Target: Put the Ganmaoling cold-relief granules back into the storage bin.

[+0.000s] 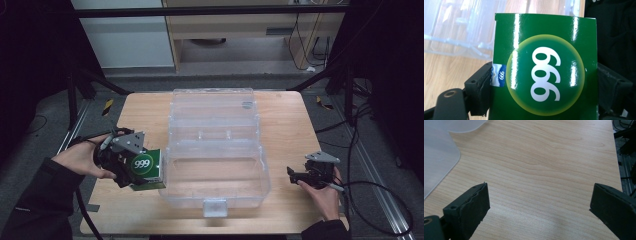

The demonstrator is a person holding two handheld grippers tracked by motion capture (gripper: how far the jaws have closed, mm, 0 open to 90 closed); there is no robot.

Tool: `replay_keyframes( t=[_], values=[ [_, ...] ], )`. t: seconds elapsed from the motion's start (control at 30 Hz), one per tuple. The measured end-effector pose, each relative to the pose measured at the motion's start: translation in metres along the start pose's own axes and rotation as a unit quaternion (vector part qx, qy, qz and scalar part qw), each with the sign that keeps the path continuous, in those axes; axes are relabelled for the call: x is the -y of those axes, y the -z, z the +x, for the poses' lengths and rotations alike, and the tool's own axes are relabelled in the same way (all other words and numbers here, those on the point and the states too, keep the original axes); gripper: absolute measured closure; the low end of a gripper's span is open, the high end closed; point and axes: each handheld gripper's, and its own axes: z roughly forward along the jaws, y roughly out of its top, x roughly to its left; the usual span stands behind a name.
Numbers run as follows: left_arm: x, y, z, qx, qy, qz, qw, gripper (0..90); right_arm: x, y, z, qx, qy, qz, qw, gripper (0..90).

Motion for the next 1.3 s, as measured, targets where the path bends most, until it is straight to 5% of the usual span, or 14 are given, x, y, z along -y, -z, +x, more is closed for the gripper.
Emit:
replay_keyframes(
  t=[0.7, 1.3],
  values=[
    [-0.038, -0.027, 0.012, 0.008, -0.016, -0.004, 0.9998, 14.7, 0.000, 0.000, 0.000, -0.001, 0.002, 0.001, 1.0000, 2.8],
    [-0.047, -0.058, 0.014, 0.018, -0.028, 0.002, 0.9994, 14.8, 0.000, 0.000, 0.000, -0.001, 0.003, 0.002, 1.0000, 2.8]
  ],
)
